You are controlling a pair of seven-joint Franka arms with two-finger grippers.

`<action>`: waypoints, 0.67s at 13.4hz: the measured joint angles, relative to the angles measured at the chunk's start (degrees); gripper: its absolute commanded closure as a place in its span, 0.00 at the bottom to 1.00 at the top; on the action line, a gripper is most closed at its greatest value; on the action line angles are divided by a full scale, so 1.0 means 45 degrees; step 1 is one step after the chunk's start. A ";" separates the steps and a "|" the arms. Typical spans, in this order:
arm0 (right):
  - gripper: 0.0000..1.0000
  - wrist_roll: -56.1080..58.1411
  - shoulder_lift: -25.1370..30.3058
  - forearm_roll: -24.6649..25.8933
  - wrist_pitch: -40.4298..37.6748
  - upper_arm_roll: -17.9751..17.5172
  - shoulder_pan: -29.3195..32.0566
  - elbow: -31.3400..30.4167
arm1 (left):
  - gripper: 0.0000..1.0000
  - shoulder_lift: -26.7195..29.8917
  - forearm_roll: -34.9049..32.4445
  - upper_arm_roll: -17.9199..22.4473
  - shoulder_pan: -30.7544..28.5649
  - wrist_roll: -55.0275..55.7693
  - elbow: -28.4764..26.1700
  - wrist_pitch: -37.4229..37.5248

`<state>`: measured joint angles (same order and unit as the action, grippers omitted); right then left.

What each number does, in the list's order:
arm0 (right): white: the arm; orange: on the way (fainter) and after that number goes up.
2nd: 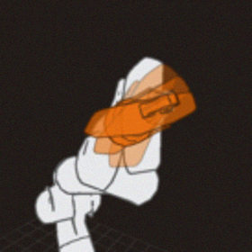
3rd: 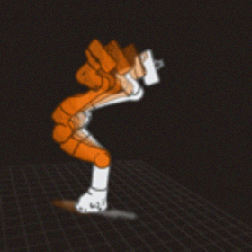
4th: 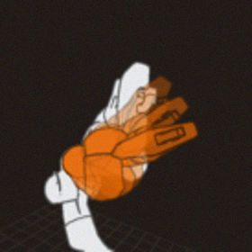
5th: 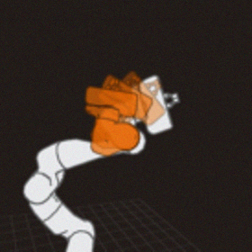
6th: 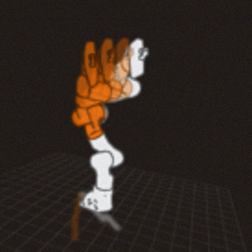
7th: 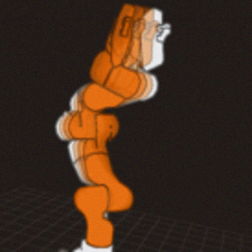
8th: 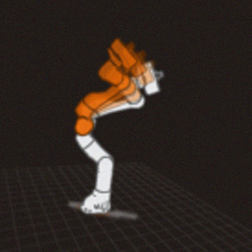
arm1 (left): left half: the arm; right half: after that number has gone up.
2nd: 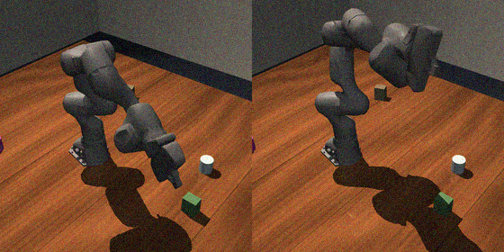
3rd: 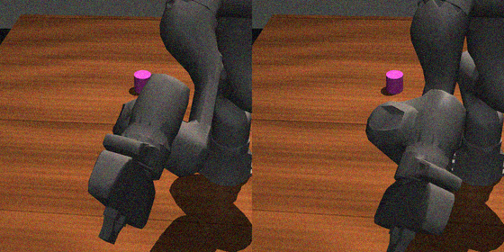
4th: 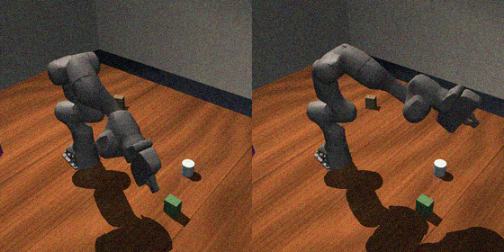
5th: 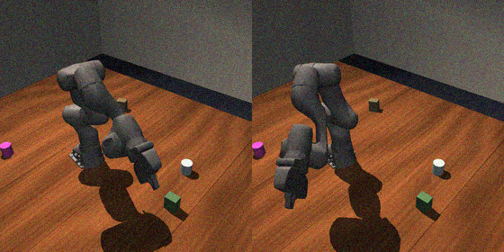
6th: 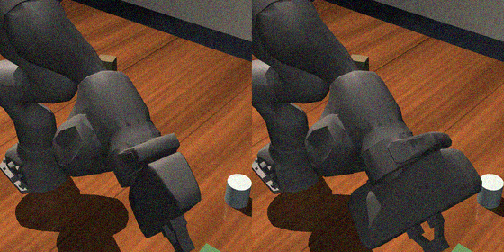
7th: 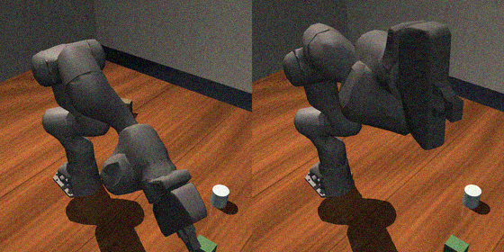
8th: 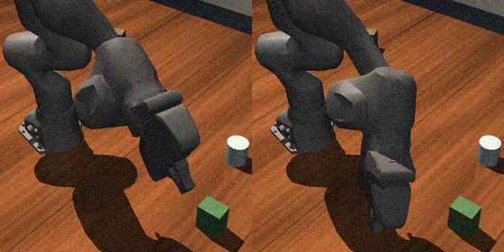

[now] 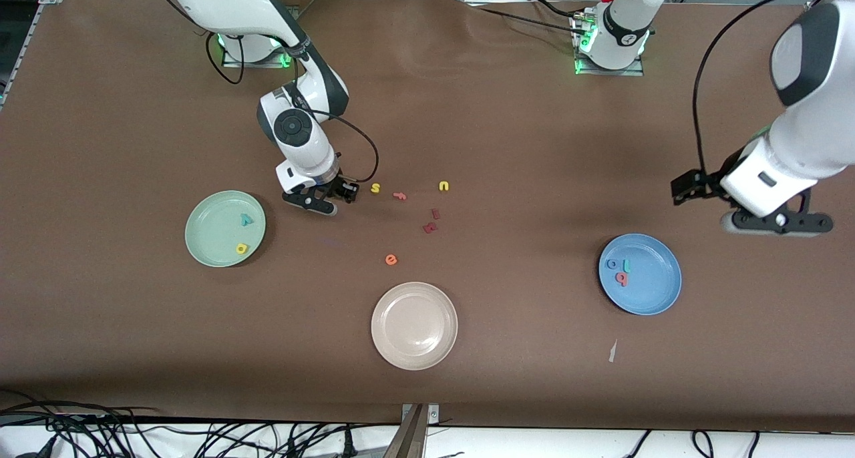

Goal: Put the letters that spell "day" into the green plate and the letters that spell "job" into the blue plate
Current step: 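Grasp the green g with the right gripper while the left arm withdraws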

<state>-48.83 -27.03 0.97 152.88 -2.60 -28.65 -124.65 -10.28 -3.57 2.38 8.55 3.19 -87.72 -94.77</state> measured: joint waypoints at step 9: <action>0.83 -0.0092 0.0201 0.0017 -0.0036 0.0000 -0.0047 -0.0195 | 0.00 0.0235 0.0574 0.0056 -0.0130 0.0313 0.0208 0.0636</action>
<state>-49.25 -26.13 1.05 152.72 -2.60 -28.86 -125.52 -9.23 -0.99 2.63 7.97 4.60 -86.78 -91.91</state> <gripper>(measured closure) 0.718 0.000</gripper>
